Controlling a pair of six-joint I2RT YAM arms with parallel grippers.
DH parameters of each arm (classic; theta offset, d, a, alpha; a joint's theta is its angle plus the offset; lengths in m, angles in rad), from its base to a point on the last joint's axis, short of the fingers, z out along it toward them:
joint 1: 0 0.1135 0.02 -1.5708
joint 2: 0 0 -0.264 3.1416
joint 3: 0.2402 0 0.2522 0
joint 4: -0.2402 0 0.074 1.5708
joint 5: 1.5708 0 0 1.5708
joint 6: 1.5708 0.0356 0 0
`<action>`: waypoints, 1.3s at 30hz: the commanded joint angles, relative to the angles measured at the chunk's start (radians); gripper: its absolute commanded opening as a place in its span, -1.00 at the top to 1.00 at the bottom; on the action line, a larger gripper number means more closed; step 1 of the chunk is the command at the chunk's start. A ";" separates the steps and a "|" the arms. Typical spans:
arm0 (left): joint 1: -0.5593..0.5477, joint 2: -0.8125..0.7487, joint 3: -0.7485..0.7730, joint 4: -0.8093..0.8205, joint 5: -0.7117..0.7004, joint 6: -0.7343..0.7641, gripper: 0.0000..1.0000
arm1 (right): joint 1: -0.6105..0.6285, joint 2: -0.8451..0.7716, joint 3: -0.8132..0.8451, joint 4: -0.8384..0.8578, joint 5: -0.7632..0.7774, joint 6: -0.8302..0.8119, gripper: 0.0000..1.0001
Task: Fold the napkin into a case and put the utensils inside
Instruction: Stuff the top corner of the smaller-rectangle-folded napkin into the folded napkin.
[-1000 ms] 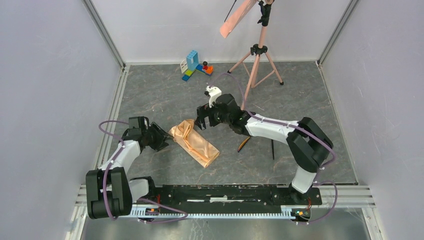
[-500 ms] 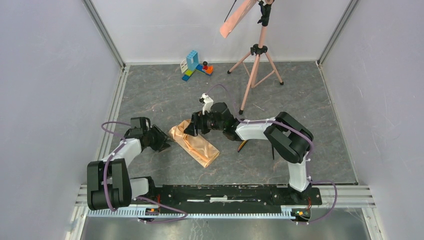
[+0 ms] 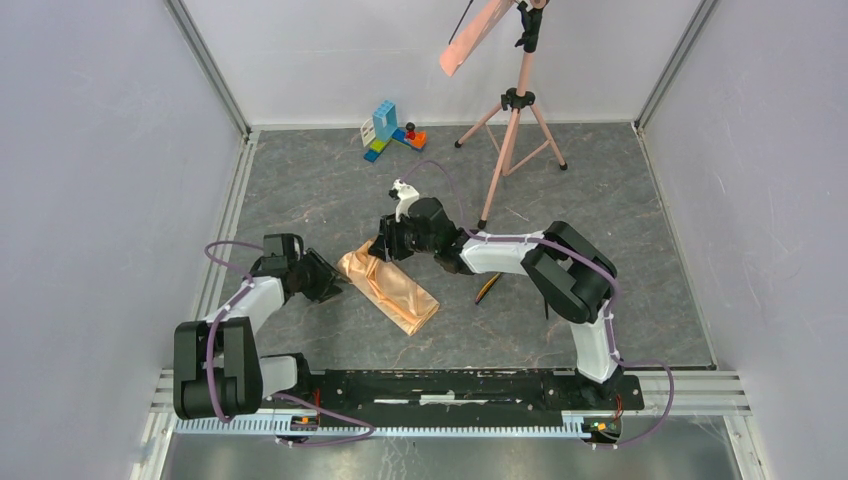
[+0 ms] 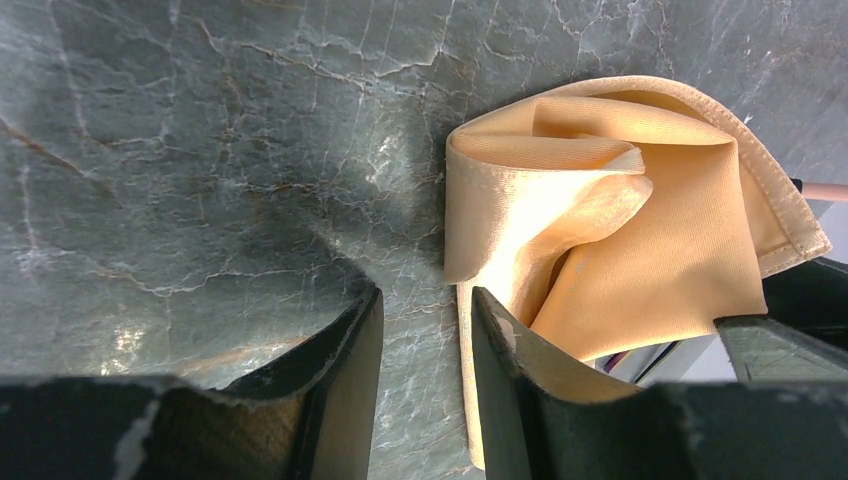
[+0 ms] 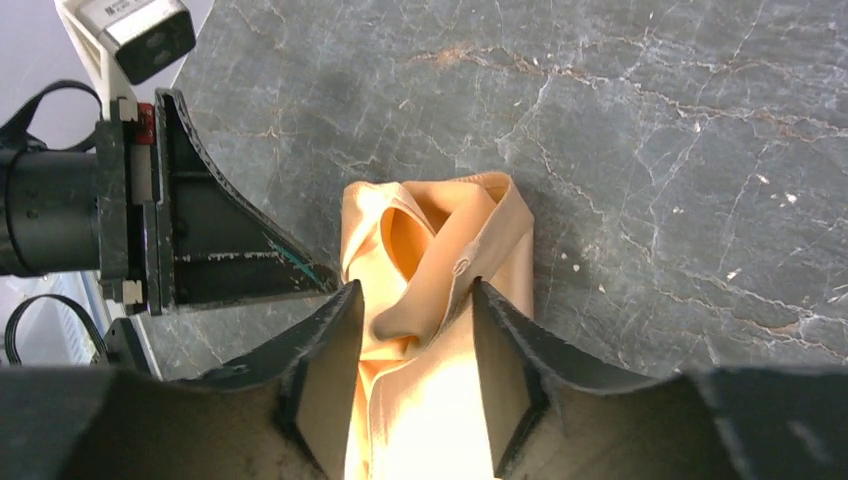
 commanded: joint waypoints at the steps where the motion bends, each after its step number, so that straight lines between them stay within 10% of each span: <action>1: -0.014 -0.035 0.042 0.001 -0.039 0.027 0.11 | 0.021 0.008 0.059 -0.034 0.052 -0.049 0.15; 7: -0.076 -0.096 0.135 -0.133 -0.212 0.088 0.03 | 0.045 0.008 0.102 -0.098 0.079 -0.087 1.00; 21: -0.408 0.098 0.392 -0.334 -0.629 0.116 0.33 | 0.052 -0.001 0.106 -0.117 0.081 -0.075 1.00; 39: -0.429 0.186 0.390 -0.304 -0.665 0.143 0.38 | 0.052 -0.007 0.093 -0.102 0.066 -0.069 1.00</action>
